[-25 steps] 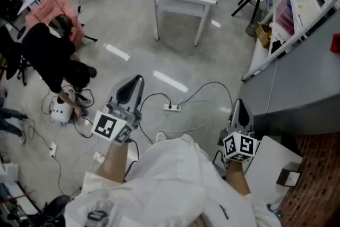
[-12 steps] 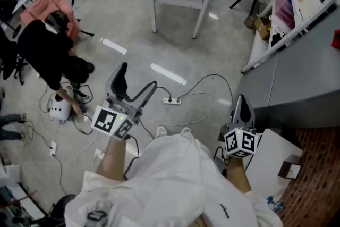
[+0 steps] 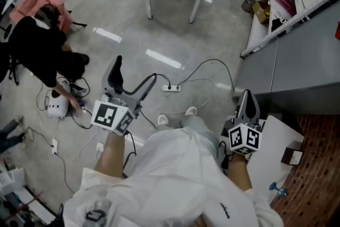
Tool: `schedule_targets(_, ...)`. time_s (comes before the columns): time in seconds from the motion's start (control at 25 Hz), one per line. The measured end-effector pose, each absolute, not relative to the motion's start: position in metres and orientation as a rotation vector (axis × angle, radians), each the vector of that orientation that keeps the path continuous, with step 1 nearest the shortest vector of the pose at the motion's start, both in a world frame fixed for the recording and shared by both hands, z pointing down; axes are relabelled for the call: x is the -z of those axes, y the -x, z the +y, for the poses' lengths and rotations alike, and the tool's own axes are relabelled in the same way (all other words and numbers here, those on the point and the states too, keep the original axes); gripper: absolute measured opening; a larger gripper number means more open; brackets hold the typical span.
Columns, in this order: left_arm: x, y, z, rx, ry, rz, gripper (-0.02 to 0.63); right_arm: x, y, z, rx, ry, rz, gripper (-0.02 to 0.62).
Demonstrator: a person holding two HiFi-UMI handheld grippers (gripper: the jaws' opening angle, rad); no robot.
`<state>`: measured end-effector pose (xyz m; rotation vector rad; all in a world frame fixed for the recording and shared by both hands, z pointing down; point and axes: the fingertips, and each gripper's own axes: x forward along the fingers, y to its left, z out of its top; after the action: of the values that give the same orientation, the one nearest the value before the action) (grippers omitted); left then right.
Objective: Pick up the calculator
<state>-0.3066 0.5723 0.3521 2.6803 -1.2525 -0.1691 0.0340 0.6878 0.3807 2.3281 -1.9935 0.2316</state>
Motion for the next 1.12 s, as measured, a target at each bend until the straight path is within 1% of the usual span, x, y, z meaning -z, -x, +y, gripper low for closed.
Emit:
schedule_targets(0.32,-0.354,0.297,0.554,0.154,-2.691,-1.236,0.482,-0.383,-0.042,0.668,-0.241,-2.351,-1.976,0.017)
schedule_targets(0.64,-0.353,0.282,0.511,0.139,-2.691,-1.282,0.482,-0.387,-0.056,0.616,-0.246,-2.333,-2.033,0.017)
schedule_targets(1.12,-0.340,0.210,0.400,0.084,-2.679,-1.386,0.482,-0.394,-0.121,0.483,-0.285,-2.254,-2.175,0.017)
